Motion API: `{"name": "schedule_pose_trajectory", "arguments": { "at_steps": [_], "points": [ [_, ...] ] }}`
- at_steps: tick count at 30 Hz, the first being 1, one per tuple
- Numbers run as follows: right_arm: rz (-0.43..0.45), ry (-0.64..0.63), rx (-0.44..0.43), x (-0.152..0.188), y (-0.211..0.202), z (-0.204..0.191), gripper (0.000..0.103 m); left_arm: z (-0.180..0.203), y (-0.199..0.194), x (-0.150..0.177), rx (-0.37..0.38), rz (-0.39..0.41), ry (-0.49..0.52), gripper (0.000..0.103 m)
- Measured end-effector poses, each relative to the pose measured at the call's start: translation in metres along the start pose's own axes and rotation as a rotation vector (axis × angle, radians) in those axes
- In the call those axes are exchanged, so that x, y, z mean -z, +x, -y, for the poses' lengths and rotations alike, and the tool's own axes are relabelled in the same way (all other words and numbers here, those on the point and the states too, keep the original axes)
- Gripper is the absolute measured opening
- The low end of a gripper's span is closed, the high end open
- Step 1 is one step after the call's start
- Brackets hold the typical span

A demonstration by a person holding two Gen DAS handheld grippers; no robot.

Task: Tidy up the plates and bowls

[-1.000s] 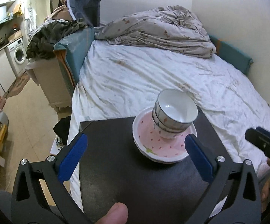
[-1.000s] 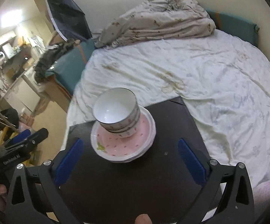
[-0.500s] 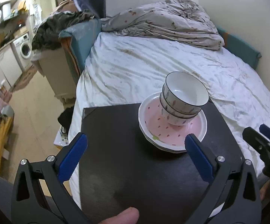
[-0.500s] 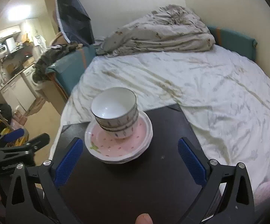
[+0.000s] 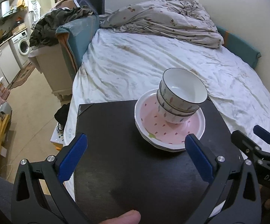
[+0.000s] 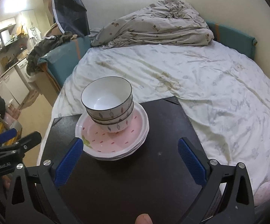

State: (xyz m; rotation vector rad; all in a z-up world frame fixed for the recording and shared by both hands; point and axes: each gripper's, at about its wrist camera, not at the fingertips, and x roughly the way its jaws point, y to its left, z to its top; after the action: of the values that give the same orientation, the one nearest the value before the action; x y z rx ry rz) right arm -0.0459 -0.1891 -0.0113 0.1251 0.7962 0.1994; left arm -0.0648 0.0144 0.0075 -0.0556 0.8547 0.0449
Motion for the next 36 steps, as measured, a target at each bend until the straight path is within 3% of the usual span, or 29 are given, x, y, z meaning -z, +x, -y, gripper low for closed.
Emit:
{"name": "schedule_pose_trajectory", "arguments": {
  "at_steps": [36],
  "points": [
    [-0.005, 0.000, 0.024, 0.0012, 0.0011, -0.0010, 0.103, 0.0022, -0.0048, -0.0001, -0.002, 0.009, 0.005, 0.103]
  ]
}}
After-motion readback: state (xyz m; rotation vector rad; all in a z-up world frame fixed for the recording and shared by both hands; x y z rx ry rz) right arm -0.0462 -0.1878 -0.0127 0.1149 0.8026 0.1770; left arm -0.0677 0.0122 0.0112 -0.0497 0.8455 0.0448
